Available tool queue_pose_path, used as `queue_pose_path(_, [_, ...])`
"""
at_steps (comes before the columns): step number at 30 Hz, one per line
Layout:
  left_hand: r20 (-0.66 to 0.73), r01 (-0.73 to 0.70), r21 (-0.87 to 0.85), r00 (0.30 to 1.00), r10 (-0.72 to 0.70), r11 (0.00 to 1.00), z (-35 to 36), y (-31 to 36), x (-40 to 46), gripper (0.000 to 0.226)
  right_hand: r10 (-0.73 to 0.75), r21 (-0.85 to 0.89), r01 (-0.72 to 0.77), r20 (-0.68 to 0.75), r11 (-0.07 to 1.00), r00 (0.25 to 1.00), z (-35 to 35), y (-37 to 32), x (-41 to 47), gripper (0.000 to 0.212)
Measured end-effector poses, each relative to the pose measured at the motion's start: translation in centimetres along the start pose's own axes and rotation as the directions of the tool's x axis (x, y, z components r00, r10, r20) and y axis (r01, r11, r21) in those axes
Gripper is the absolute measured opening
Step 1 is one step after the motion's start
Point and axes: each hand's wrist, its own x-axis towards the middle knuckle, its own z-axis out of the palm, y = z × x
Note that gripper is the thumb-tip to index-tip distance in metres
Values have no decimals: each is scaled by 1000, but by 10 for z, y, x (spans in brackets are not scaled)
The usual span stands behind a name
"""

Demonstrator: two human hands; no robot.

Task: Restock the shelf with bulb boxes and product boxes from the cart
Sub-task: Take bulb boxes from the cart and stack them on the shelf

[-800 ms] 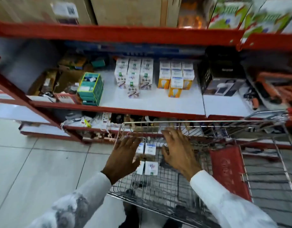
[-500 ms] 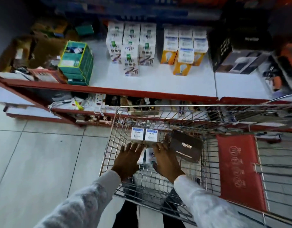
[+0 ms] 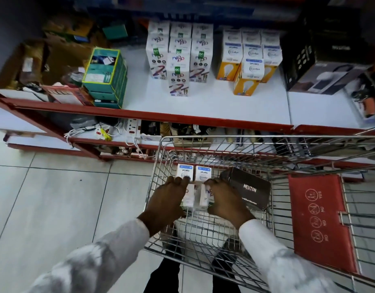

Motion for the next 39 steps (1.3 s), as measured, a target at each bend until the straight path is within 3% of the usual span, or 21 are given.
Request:
queue_pose_path(7, [-185,-45,-70,982,31,997,-131,-15,-60,79,0,167,29,-172,985,985,-128,-43,-28,84])
queue_pose_path(16, [-441,5,-6,898,-7,1000,-220,-80,3,78,-38,-2,41,-375,999,926,-238,-75,25,80])
queue_pose_path(24, [-510,75,-61,855,-96,995,-249,-111,93,80,-8,-113,-53,-485,992,875,-268,-75,108,77])
queue_pose_path(33, [-507,84,-77,855,-112,993,-257,-117,143,73,-74,-240,-53,-490,969,868,-266,-69,159,62])
queue_pose_path(39, [-485,78,-124,865,-129,989,-260,-115,157,71,-103,-255,-22,-466,967,879,-266,-68,173,70])
